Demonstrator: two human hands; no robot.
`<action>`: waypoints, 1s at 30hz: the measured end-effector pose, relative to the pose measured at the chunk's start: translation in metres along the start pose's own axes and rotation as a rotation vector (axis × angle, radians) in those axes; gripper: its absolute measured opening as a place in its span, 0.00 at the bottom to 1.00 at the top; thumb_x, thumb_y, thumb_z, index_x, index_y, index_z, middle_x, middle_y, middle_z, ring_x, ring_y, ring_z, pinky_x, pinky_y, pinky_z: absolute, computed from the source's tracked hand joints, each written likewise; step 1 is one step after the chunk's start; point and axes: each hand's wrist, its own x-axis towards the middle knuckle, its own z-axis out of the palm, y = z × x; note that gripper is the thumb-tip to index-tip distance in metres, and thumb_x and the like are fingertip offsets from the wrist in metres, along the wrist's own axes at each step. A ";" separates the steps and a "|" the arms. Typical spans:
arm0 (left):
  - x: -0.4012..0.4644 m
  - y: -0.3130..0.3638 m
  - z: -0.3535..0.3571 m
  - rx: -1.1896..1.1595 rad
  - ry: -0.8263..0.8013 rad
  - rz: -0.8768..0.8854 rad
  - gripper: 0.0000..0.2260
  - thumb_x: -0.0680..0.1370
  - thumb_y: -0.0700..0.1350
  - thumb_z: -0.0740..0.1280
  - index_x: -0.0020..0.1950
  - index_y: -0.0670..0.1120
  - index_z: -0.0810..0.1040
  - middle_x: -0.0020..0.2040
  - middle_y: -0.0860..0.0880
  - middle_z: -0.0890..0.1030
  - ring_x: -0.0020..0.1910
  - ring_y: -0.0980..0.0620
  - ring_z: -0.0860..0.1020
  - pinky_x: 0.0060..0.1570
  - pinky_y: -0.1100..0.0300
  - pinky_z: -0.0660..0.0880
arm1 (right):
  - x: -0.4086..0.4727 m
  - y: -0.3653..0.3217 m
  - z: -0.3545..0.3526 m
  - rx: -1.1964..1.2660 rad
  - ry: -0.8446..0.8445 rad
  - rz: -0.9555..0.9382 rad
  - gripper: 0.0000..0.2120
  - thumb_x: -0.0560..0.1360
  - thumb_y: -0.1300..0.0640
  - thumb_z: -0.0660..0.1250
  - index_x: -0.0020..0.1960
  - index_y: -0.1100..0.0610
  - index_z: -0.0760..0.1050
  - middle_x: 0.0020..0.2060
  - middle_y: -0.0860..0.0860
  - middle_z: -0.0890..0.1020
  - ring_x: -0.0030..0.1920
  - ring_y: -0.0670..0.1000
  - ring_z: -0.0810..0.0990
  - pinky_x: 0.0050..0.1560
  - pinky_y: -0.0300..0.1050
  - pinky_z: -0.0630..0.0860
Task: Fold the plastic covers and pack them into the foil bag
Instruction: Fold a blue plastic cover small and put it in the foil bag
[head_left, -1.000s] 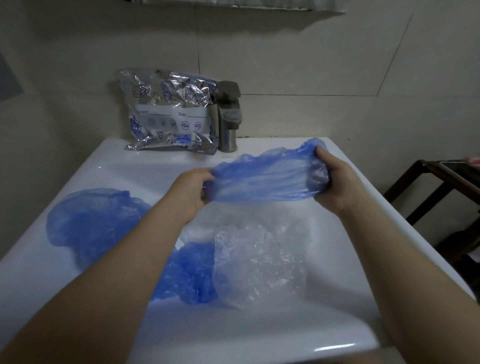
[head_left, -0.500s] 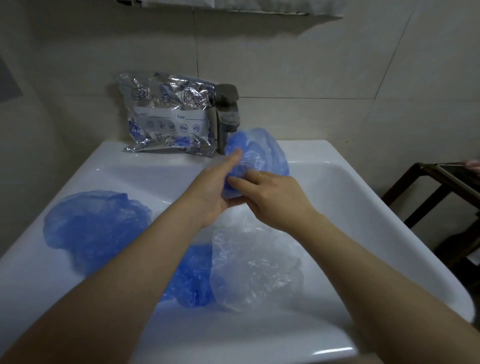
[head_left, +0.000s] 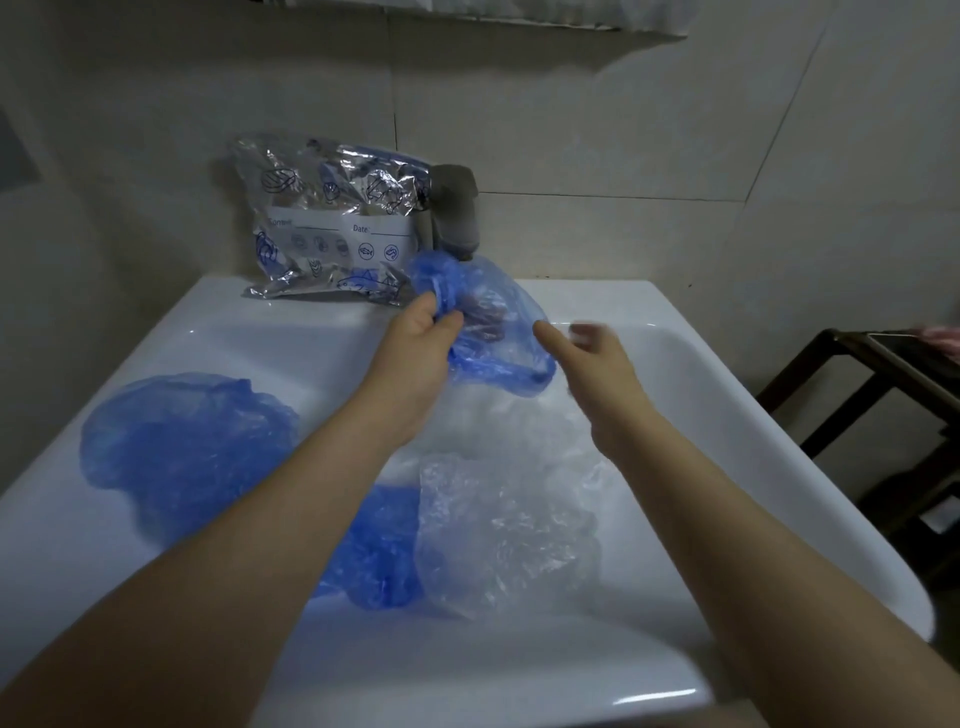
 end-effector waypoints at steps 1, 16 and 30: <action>-0.001 -0.001 0.001 0.036 -0.031 0.018 0.13 0.81 0.36 0.55 0.51 0.51 0.76 0.48 0.50 0.80 0.49 0.51 0.79 0.56 0.55 0.75 | -0.001 0.000 -0.001 0.090 -0.140 0.193 0.27 0.71 0.41 0.68 0.59 0.60 0.73 0.52 0.54 0.79 0.48 0.52 0.79 0.43 0.42 0.73; -0.013 -0.009 0.003 0.161 -0.240 -0.296 0.04 0.80 0.40 0.61 0.53 0.47 0.73 0.40 0.47 0.82 0.33 0.53 0.82 0.39 0.62 0.80 | -0.006 -0.010 -0.013 0.171 -0.293 -0.015 0.07 0.79 0.57 0.60 0.56 0.57 0.72 0.43 0.54 0.82 0.41 0.52 0.83 0.41 0.42 0.81; -0.012 0.009 0.001 -0.537 -0.190 -0.389 0.13 0.80 0.35 0.54 0.45 0.42 0.77 0.26 0.49 0.76 0.21 0.57 0.71 0.32 0.64 0.78 | -0.010 -0.016 -0.016 0.918 -0.453 0.320 0.06 0.65 0.62 0.65 0.36 0.62 0.79 0.25 0.51 0.79 0.24 0.47 0.77 0.27 0.35 0.75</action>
